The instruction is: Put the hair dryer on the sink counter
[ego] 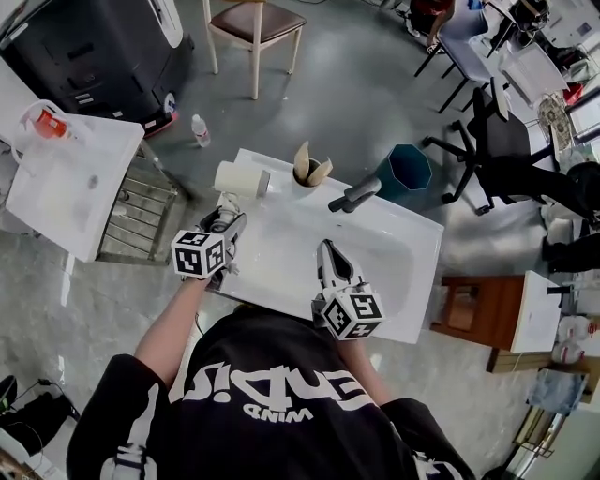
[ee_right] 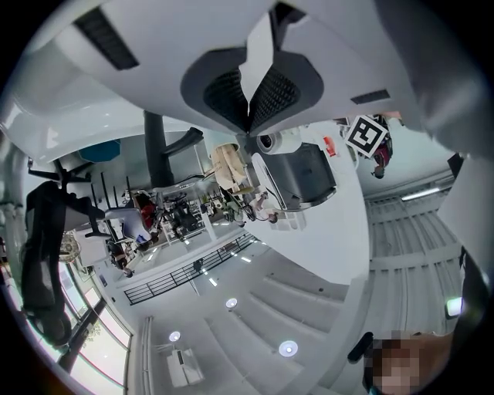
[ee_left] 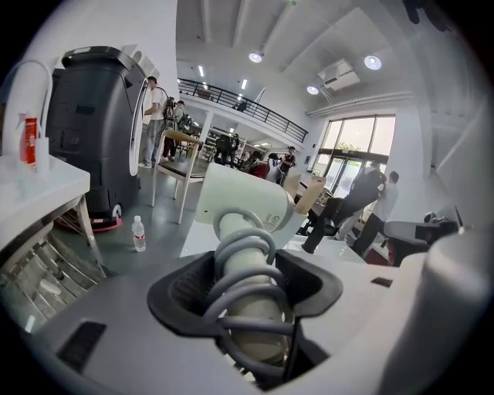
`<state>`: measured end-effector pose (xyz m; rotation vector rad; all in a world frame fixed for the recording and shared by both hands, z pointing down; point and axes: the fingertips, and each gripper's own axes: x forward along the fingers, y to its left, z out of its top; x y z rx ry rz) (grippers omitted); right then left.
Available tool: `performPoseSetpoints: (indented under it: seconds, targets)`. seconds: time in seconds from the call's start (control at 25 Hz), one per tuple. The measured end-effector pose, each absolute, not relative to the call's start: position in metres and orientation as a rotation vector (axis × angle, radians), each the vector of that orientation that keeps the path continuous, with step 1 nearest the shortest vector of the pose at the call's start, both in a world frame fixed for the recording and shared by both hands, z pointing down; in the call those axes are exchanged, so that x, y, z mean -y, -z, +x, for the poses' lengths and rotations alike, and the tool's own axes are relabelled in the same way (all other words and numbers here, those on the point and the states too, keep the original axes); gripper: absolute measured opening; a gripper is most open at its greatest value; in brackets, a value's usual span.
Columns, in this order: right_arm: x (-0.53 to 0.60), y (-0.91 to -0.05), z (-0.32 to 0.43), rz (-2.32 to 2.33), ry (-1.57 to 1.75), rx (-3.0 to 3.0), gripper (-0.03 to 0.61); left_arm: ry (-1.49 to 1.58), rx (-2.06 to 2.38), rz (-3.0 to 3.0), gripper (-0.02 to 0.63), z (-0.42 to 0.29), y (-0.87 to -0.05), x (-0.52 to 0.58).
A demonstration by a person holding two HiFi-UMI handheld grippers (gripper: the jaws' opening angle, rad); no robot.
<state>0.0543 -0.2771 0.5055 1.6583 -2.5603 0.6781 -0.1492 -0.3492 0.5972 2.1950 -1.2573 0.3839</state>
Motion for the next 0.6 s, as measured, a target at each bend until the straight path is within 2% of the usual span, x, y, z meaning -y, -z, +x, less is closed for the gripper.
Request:
performPoseSetpoints:
  seconds: [0.6]
  targets:
    - [0.292, -0.523, 0.055, 1.656, -0.719, 2.508, 0.025, -0.534, 1.171, 2.136, 0.244, -0.142, -0.651, 0.390]
